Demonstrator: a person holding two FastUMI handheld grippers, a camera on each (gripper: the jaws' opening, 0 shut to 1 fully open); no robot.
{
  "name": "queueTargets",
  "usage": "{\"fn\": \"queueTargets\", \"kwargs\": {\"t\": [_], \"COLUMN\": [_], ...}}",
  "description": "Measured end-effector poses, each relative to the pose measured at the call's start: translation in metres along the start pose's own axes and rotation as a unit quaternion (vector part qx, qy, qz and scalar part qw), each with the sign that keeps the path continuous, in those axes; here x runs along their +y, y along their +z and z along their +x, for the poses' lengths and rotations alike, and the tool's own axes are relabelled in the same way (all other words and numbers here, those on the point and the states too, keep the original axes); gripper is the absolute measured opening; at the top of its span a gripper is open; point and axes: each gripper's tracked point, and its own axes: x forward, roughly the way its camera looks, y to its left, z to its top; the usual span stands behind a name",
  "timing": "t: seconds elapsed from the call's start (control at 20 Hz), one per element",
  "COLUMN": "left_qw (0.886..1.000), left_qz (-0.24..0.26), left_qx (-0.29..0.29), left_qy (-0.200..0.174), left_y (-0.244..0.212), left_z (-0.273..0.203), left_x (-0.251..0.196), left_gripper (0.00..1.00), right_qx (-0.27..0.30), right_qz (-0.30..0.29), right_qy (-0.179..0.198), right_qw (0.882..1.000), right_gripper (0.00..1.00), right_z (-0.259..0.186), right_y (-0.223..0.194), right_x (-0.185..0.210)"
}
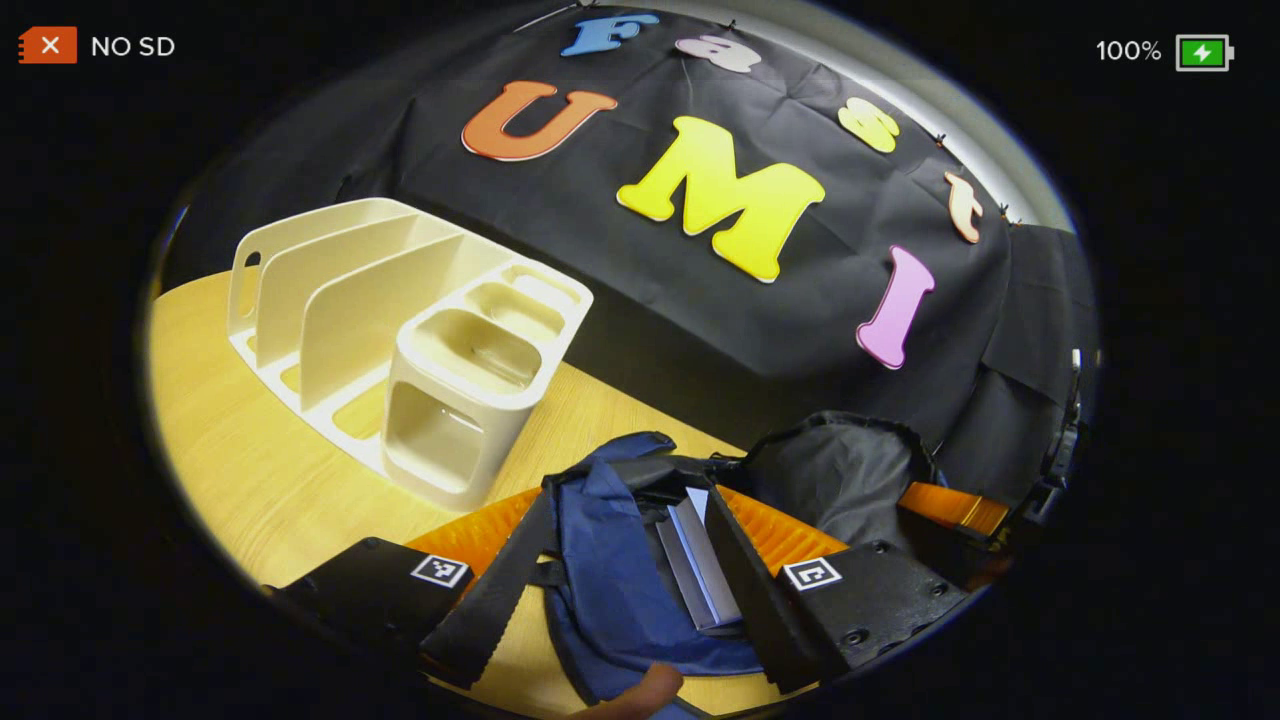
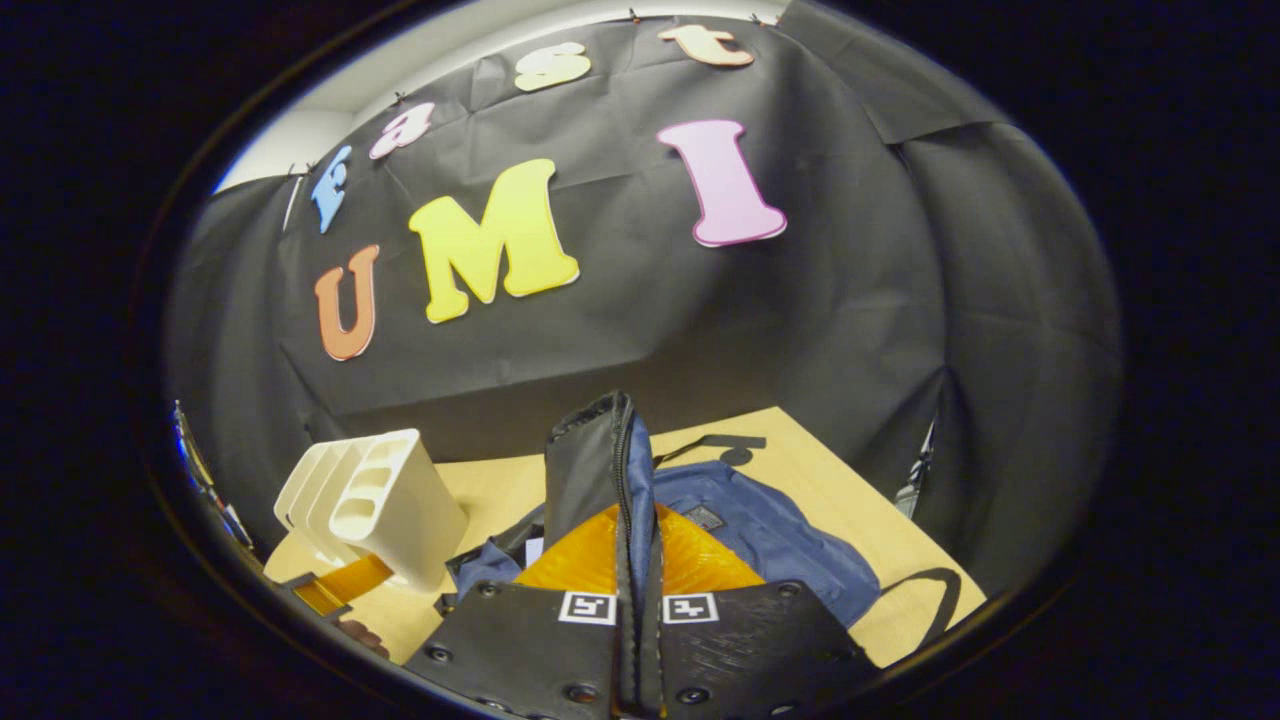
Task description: Open the schoolbag, grab two books from the bookshelf and put them into the schoolbag.
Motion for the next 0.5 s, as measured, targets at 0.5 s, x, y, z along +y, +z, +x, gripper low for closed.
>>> {"fn": "queueTargets", "kwargs": {"t": [0.5], "left_qw": [0.993], "left_qz": [0.058], "left_qx": [-0.094], "left_qy": [0.028], "left_y": [0.071], "left_z": [-0.057], "left_x": [0.062], "left_gripper": [0.98], "right_qx": [0.027], "right_qz": [-0.035], "right_qy": [-0.038], "right_qw": [0.998], "right_gripper": [0.07], "right_z": [-0.024], "right_y": [-0.031], "right_x": [0.017]}}
